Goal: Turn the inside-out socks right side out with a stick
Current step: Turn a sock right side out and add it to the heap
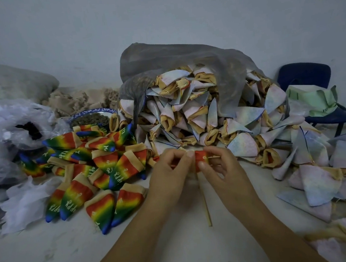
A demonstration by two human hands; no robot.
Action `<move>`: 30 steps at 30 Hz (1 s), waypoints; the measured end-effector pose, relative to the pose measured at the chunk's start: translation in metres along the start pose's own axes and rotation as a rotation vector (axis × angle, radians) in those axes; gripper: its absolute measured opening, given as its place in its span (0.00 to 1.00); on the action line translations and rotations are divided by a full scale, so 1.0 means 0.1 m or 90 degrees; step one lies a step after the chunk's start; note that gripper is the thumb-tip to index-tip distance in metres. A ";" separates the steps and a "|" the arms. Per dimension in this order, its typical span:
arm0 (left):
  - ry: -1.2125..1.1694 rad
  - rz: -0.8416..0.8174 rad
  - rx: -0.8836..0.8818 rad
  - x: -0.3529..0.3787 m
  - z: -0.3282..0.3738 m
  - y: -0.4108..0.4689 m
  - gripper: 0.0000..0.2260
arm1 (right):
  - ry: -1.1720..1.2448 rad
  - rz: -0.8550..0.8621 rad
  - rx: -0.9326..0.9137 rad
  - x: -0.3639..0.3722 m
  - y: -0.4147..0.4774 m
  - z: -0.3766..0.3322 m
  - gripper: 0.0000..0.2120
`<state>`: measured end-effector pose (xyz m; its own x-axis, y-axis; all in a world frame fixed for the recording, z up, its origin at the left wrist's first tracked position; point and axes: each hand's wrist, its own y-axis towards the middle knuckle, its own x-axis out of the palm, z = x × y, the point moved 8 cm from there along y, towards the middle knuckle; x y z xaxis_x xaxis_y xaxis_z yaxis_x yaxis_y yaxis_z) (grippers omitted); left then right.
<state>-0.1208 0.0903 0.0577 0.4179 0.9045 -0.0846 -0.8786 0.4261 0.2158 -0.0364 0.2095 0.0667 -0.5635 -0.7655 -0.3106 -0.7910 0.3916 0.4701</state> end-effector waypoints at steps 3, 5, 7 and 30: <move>0.094 0.158 0.070 -0.26 0.03 0.03 0.07 | -0.127 0.033 0.052 -0.17 0.06 0.21 0.17; 0.139 0.194 0.093 -0.33 0.02 0.07 0.06 | -0.274 0.103 0.052 -0.40 0.12 0.27 0.20; 0.193 0.183 0.081 -0.33 -0.05 0.11 0.04 | -0.362 0.154 0.037 -0.58 0.18 0.32 0.20; 0.423 0.018 0.175 0.02 -0.12 0.04 0.13 | -0.643 -0.045 0.120 -0.44 0.14 0.57 0.11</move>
<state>-0.1262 0.0944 0.0465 0.0898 0.7715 -0.6299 -0.7607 0.4614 0.4566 -0.0360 0.2771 0.0397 -0.3826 -0.0381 -0.9231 -0.8056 0.5029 0.3132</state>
